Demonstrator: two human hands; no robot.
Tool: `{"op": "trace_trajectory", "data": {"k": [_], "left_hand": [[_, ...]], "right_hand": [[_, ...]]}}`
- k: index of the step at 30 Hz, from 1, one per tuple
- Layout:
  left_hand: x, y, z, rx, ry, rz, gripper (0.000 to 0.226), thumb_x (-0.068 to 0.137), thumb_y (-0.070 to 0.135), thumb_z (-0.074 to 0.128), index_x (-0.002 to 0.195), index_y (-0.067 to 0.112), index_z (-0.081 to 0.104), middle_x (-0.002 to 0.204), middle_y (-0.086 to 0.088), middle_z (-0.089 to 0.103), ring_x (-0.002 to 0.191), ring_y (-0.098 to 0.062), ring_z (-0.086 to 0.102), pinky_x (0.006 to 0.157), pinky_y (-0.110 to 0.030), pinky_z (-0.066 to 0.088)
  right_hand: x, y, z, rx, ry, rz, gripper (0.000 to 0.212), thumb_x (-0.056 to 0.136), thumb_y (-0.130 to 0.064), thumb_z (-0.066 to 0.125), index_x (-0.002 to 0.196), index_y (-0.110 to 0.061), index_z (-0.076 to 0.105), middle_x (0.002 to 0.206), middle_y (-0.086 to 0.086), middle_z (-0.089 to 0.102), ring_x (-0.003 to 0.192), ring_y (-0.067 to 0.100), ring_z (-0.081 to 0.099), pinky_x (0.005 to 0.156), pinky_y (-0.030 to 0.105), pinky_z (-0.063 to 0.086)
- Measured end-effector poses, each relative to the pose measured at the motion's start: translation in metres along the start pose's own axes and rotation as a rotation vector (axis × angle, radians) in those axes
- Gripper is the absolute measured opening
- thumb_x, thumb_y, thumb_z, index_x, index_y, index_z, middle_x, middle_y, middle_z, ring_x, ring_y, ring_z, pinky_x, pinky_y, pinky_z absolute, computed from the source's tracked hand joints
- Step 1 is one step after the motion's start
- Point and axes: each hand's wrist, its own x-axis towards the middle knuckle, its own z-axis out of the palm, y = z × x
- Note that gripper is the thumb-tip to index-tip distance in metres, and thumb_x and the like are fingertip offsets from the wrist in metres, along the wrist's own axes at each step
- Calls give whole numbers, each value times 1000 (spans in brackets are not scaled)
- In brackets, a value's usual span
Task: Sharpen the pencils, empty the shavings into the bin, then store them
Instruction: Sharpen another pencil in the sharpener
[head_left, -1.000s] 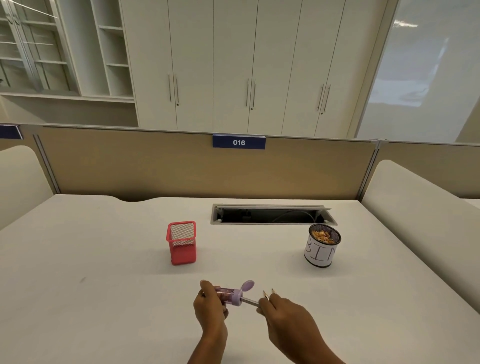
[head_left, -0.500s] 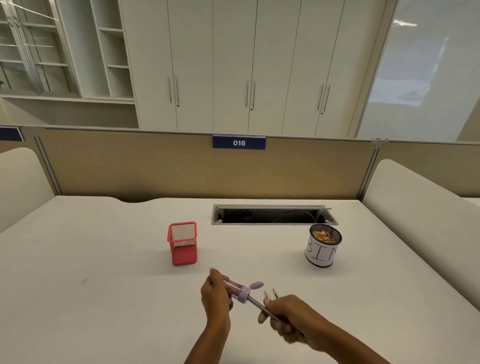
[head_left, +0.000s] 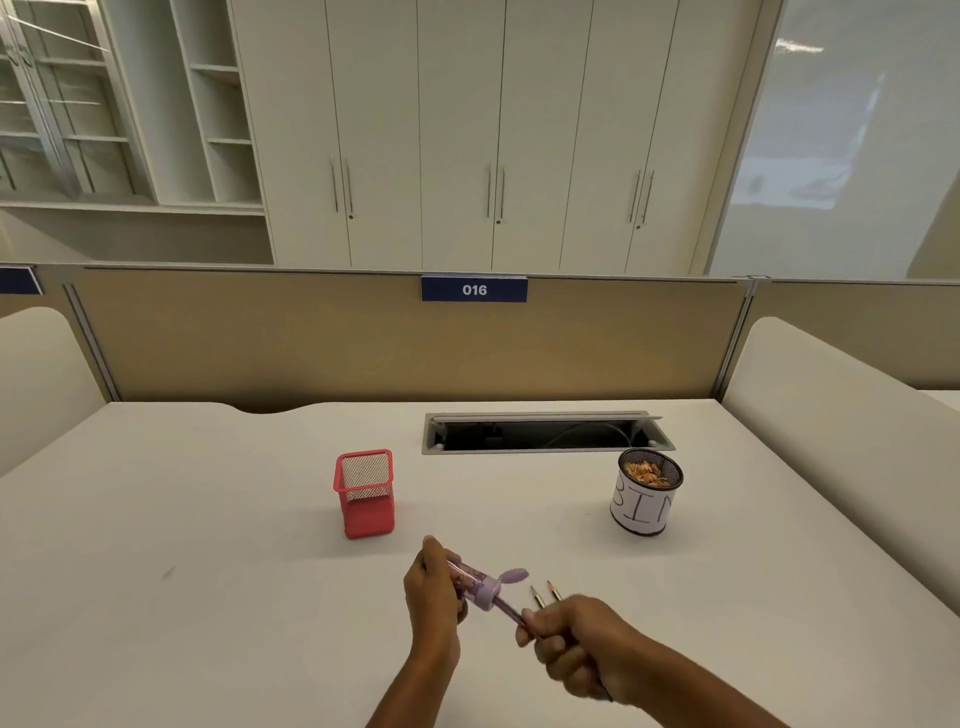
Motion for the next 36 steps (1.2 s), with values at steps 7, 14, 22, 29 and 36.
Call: {"op": "trace_trajectory", "data": {"k": [7,14,22,29,36], "left_hand": [[4,-3,2,15,52,-52,42,97,24,34,61,7,46,53,-7,43,44,-15,31,36,-15,25],[8,-1,6,-67,128,-98,37,96,22,34,64,6,45,58,-11,45,47,-19,31,47,-22,27],[13,3,-5,-8,62,-13,32,91,14,36,61,6,44,57,-9,42,46,-17,30,38,-16,25],[15,3,-3,-26,127,-29,33,92,17,37,62,6,47,56,-9,44,45,-17,31,38,-16,26],[13,-1,2,-82,166,-58,33,94,20,37,64,7,47,60,-10,46,49,-19,33,46,-22,29]], "right_hand": [[1,0,7,-543,216,-265,23,93,-28,48,78,-15,60,54,-4,52,38,3,41,38,13,30],[2,9,18,-1686,815,-841,29,48,-34,90,58,-20,66,51,-3,58,41,10,55,34,21,30],[16,-13,6,-10,-72,83,35,96,-20,43,64,-11,56,38,-8,35,27,2,24,27,12,18],[12,-7,23,-887,365,-444,24,90,-37,53,84,-16,61,68,-2,55,53,8,49,53,22,34],[7,8,26,-1603,739,-819,21,62,-34,82,62,-20,67,56,-2,62,42,17,49,43,23,22]]}}
